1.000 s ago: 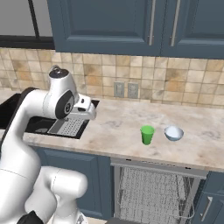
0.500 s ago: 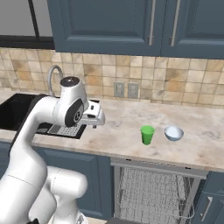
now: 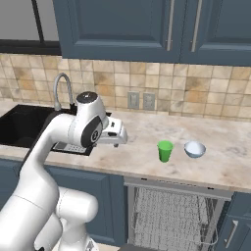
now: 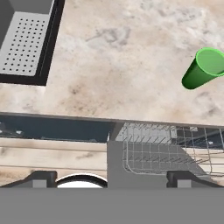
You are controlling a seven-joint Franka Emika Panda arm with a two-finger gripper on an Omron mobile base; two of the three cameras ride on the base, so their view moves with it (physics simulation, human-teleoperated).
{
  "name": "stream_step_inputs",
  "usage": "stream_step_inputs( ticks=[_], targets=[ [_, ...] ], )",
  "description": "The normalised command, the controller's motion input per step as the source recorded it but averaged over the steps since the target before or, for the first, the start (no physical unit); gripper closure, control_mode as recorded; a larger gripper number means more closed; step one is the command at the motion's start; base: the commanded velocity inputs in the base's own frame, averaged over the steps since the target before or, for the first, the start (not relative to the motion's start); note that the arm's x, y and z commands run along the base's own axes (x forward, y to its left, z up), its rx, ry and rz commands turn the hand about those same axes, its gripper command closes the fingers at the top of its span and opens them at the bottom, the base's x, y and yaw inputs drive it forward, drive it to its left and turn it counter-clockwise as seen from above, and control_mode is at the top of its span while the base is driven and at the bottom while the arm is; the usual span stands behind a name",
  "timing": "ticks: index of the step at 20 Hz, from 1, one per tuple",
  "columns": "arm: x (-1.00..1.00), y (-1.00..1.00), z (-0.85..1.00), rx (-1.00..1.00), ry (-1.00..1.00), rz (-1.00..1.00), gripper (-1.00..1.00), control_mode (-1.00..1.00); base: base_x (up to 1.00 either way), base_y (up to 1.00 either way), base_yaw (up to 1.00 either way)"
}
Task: Pick up the cup and bowl from the counter, place them in the dishwasher, and close the dishwasher door.
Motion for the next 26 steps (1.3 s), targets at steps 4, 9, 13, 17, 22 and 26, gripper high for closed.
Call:
stream_step_inputs(
  ticks=[4,9,13,17,22,26],
  targets=[
    [0.15,-0.29,-0.11,-0.12,0.00,0.00,-1.00,-1.00,0.00,0.00,0.00],
    [0.14,-0.28,-0.02,-0.05,0.00,0.00,-1.00,-1.00,0.00,0.00,0.00],
    [0.11,-0.31,0.00,0.00,0.00,0.00,-1.00,-1.00,0.00,0.00,0.00],
    [0.16,-0.33,0.00,0.00,0.00,0.00,-1.00,-1.00,0.00,0.00,0.00],
    [0.19,-0.30,-0.05,0.00,0.00,0.00,-1.00,-1.00,0.00,0.00,0.00],
    [0.21,-0.28,-0.09,0.00,0.00,0.00,-1.00,-1.00,0.00,0.00,0.00]
  ],
)
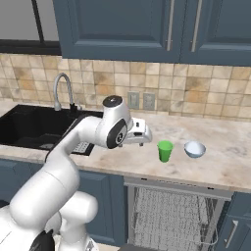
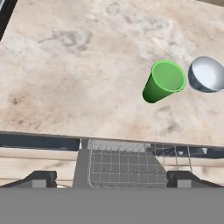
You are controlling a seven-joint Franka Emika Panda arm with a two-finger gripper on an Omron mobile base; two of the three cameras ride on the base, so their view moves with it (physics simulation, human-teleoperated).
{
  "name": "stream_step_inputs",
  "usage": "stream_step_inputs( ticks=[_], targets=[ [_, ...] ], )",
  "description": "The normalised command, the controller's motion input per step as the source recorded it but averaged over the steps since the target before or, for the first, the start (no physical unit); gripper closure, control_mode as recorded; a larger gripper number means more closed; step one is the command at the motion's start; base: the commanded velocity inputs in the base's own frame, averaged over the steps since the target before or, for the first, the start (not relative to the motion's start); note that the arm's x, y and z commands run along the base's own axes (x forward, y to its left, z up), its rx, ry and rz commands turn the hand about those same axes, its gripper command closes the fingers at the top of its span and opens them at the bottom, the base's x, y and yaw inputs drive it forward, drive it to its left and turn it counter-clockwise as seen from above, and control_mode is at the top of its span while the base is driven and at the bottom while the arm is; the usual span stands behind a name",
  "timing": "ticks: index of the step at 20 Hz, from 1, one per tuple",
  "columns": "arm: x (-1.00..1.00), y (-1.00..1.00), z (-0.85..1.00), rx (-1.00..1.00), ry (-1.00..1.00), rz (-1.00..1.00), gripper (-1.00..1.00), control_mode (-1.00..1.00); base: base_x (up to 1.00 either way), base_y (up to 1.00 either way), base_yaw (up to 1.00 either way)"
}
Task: Pick up the cup and bowl from the counter, place them in the dishwasher, and close the dishwasher door.
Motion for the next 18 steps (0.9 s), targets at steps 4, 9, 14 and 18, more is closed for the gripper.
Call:
stream_step_inputs(
  ticks=[4,9,14,18],
  targets=[
    [0.24,-0.19,-0.17,0.00,0.00,0.00,-1.00,-1.00,0.00,0.00,0.00],
    [0.24,-0.18,-0.19,0.00,0.00,0.00,-1.00,-1.00,0.00,0.00,0.00],
    [0.21,-0.18,-0.12,0.00,0.00,0.00,-1.00,-1.00,0.00,0.00,0.00],
    [0.20,-0.19,-0.10,0.00,0.00,0.00,-1.00,-1.00,0.00,0.00,0.00]
  ],
)
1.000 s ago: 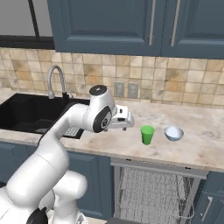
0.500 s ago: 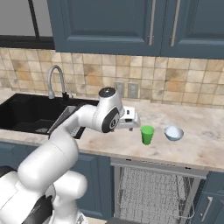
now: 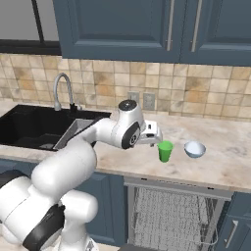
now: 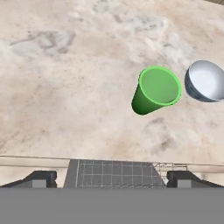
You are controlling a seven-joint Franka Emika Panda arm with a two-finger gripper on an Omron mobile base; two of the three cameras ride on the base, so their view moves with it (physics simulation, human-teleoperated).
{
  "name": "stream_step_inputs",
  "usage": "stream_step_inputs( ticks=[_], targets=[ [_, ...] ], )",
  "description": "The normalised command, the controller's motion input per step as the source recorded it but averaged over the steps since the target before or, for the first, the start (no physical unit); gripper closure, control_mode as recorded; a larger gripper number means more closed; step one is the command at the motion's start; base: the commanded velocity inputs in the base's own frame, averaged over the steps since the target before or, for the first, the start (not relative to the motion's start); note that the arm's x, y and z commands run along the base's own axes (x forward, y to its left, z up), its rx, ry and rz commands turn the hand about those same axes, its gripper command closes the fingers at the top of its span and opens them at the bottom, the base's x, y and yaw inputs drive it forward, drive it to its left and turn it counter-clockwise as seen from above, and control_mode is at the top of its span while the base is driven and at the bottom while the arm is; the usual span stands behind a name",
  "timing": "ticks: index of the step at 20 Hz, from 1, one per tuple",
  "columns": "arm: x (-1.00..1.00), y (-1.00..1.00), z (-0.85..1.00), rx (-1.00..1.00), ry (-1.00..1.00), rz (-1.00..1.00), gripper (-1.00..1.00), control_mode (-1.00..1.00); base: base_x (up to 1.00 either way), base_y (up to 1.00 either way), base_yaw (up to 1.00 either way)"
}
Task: Pick up the cup and bowl from the counter, place them in the dishwasher, and close the dishwasher door.
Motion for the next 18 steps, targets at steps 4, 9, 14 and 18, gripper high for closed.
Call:
stream_step_inputs(
  ticks=[4,9,14,18],
  targets=[
    [0.21,-0.17,-0.12,0.00,0.00,0.00,-1.00,-1.00,0.00,0.00,0.00],
    [0.21,-0.15,-0.15,0.00,0.00,0.00,-1.00,-1.00,0.00,0.00,0.00],
    [0.22,-0.12,-0.17,0.00,0.00,0.00,-1.00,-1.00,0.00,0.00,0.00],
    [0.23,-0.12,-0.17,0.00,0.00,0.00,-1.00,-1.00,0.00,0.00,0.00]
  ],
)
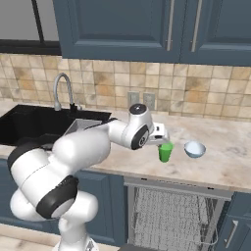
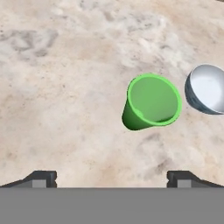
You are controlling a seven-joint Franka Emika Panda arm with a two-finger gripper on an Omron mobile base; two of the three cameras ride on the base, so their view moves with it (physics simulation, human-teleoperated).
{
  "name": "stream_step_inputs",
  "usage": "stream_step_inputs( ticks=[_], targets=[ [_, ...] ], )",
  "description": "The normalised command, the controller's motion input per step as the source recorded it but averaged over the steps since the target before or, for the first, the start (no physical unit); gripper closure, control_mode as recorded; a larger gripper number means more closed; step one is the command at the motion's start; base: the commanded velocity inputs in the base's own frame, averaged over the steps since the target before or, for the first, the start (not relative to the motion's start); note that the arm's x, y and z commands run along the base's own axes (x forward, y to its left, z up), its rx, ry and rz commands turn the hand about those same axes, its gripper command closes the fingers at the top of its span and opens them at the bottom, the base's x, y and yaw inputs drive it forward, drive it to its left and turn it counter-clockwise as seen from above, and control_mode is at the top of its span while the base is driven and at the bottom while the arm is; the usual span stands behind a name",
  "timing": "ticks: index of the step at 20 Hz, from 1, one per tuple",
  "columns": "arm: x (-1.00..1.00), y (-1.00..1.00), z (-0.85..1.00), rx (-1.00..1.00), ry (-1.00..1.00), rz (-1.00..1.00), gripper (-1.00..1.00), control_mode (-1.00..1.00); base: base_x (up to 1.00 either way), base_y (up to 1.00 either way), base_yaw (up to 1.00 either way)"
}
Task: Pick up the cup and bowl from the counter, place them in the dishwasher, and close the dishwasher door.
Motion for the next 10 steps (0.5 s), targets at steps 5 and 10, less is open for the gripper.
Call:
stream_step_inputs(
  ticks=[5,10],
  targets=[
    [0.22,-0.11,-0.16,0.00,0.00,0.00,-1.00,-1.00,0.00,0.00,0.00],
    [0.20,-0.11,-0.15,0.00,0.00,0.00,-1.00,-1.00,0.00,0.00,0.00]
  ],
)
